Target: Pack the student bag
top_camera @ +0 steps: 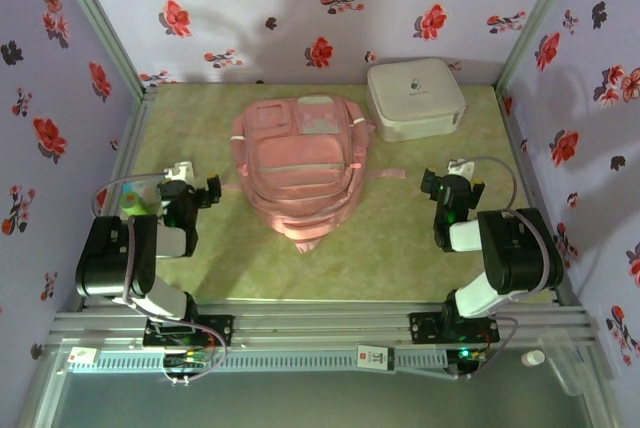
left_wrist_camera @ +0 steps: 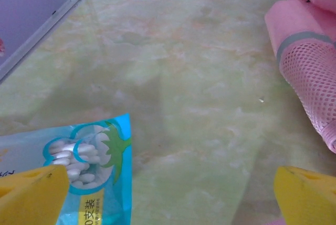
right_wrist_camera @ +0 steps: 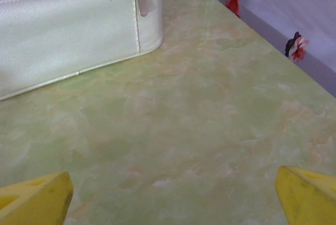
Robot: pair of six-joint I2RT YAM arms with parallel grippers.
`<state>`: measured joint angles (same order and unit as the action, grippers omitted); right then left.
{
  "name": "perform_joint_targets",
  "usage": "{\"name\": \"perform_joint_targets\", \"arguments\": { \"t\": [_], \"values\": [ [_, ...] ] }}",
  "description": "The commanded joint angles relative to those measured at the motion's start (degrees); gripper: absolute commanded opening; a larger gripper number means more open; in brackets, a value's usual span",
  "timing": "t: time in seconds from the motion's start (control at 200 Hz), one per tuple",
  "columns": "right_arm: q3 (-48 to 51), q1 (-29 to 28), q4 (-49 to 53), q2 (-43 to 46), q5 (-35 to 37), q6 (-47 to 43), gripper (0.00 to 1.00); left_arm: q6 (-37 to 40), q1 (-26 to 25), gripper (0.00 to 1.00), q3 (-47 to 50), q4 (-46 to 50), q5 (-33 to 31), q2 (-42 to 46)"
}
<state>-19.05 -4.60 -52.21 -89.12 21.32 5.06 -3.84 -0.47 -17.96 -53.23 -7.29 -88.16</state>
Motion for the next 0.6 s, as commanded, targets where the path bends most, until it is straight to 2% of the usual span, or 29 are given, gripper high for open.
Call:
{"name": "perform_joint_targets", "arguments": {
  "t": [0.0, 0.315, 0.385, 0.595],
  "values": [
    [-2.2, 0.7, -0.4, -0.1, -0.1, 0.4, 0.99, 1.6, 0.5, 1.0, -3.6, 0.6, 0.6, -0.2],
    [-2.2, 1.7, -0.3, -0.3, -0.9, 1.1, 0.99, 1.6, 0.4, 1.0, -4.6, 2.5, 0.5, -0.3],
    [-2.2, 1.7, -0.4, -0.3, -0.9, 1.1, 0.99, 4.4, -0.7, 1.0, -4.4, 2.0, 0.6, -0.4],
    [-2.2, 1.7, -0.3, -0.3, -0.9, 1.1, 0.99, 3.6, 0.4, 1.0, -5.1, 3.2, 2.3, -0.4]
  ]
}}
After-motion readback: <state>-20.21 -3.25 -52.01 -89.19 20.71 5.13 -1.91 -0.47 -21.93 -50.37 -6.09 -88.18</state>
